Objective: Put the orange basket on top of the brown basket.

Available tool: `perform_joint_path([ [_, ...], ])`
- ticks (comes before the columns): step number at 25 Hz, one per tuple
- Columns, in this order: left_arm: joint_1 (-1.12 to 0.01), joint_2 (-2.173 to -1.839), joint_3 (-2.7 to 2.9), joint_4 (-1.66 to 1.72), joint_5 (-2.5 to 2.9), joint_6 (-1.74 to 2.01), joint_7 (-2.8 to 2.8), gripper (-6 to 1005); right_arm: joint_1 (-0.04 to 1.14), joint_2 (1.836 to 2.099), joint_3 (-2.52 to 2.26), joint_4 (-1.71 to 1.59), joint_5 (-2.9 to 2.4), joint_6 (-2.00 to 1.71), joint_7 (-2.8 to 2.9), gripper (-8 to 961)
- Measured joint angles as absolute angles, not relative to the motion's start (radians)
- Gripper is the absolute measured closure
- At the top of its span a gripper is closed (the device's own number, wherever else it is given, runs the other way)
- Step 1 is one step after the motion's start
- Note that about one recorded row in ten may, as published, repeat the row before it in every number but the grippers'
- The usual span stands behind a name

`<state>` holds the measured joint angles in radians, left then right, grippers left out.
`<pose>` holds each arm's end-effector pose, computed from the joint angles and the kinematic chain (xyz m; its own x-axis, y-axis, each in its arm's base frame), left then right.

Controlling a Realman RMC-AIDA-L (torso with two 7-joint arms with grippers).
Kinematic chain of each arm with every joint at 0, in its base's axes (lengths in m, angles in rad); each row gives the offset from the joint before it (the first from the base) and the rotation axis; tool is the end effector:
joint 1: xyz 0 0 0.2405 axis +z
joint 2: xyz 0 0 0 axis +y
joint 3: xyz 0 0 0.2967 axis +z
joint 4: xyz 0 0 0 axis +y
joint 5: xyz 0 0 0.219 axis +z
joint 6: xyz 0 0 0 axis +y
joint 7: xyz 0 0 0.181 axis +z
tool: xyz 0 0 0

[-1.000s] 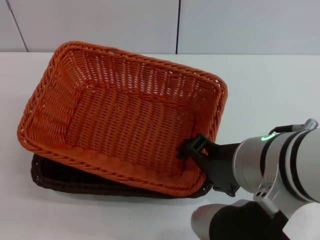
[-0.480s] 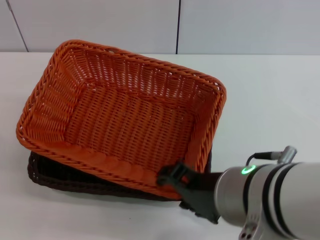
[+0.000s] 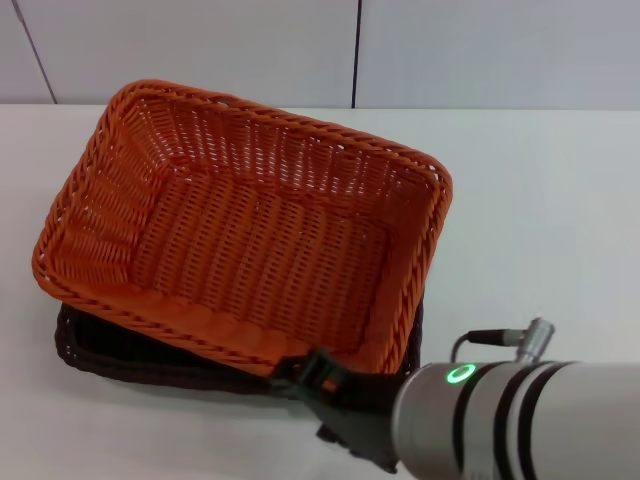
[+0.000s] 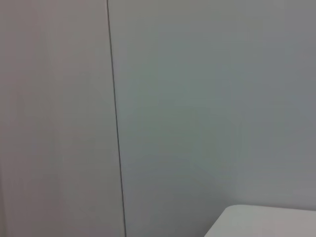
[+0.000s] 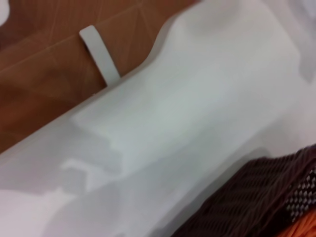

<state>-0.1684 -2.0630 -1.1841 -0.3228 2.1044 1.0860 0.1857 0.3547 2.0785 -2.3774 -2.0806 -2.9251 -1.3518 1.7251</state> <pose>-0.4786 0.2971 0.0314 0.7456 0.0782 0.6618 0.5669 0.4476 -0.6916 0.0844 0.2306 -0.1340 0.3037 0.8415 0.4469 0.9297 -0.3643 0.0543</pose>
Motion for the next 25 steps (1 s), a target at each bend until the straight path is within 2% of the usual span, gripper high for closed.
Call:
perform_joint_path([
  [6,-0.166,-2.064,-1.179,-0.318,2.105,1.086,0.186,247,0.322,2.080,-2.414,-2.064,-2.922,-1.142,1.764,364],
  [14,-0.164,-2.065,-1.170,-0.315,2.105,1.093,0.186,247,0.197,2.088,-2.260,-1.967,-2.921,-0.644,1.971,364],
  [20,-0.161,-2.064,-1.174,-0.312,2.103,1.095,0.185,247,0.036,2.089,-2.032,-1.943,-2.918,-0.403,2.299,364],
  [25,-0.144,-2.064,-1.178,-0.314,2.098,1.154,0.174,247,-0.155,2.091,-1.980,-1.884,-2.905,-0.142,2.508,364],
])
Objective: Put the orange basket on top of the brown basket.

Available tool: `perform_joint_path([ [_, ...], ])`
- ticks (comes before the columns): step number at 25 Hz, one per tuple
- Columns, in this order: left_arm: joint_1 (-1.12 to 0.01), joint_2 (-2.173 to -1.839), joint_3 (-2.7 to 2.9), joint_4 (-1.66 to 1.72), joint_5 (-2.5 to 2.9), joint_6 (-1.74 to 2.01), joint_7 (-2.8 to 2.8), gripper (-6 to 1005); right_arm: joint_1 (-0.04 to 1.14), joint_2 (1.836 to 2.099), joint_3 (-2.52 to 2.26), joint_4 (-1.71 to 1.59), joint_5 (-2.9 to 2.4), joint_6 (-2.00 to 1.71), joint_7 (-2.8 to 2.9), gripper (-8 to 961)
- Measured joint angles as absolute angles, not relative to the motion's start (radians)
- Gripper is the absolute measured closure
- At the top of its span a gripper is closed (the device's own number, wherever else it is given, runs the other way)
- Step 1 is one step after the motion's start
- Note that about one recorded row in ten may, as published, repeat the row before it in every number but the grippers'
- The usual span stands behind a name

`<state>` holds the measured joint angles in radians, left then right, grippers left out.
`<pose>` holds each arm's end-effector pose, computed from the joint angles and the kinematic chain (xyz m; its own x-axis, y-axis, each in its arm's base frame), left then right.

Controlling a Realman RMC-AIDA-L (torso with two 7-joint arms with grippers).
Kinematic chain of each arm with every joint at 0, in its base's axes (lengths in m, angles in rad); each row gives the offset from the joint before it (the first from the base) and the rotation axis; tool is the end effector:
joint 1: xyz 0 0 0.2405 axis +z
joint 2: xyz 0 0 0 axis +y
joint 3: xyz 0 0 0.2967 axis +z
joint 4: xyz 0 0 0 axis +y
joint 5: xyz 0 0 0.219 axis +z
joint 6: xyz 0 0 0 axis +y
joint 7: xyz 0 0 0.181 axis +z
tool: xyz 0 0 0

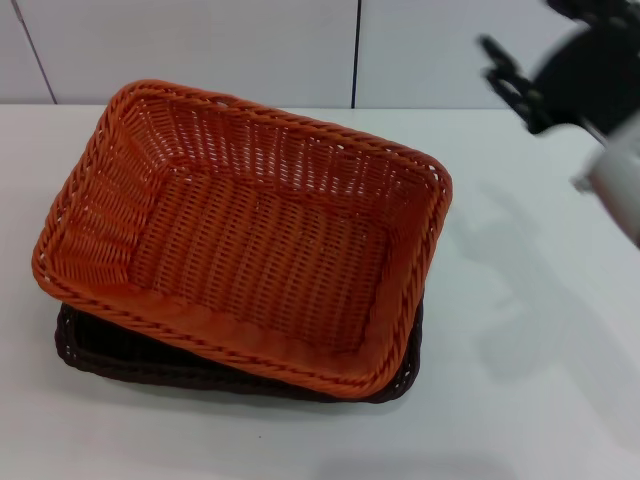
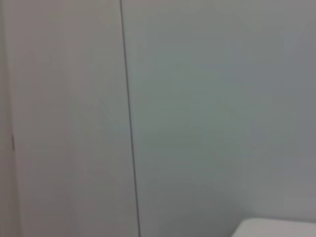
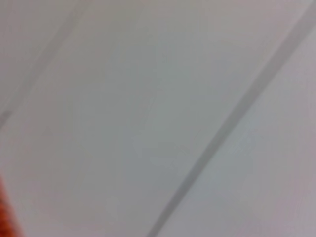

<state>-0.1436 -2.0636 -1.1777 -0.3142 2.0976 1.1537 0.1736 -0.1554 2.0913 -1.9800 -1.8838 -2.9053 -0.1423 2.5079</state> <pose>-0.4799 0.2829 0.0400 0.7606 0.0408 0.6480 0.5559 0.4746 -0.6824 0.1458 0.3337 0.0039 0.9656 0.1658 -0.2001 -0.1407 -0.3139 -0.9390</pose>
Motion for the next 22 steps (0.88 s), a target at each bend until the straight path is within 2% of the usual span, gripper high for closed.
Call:
perform_joint_path([
  [3,-0.136,-2.064,-1.178,-0.319,2.097,1.173,0.164,247,-0.235,2.092,-1.995,-1.761,-2.835,0.155,2.522,364],
  [6,-0.122,-2.063,-1.177,-0.314,2.102,1.223,0.088,247,-0.240,2.084,-2.023,-1.597,-2.697,0.419,2.528,364],
  [15,-0.113,-2.066,-1.167,-0.283,2.104,1.316,0.046,247,-0.060,2.082,-2.143,-0.890,-2.383,1.233,2.946,364],
  [22,-0.105,-2.068,-1.147,-0.278,2.104,1.364,0.044,247,0.022,2.083,-2.294,-0.688,-2.174,1.481,2.969,364],
])
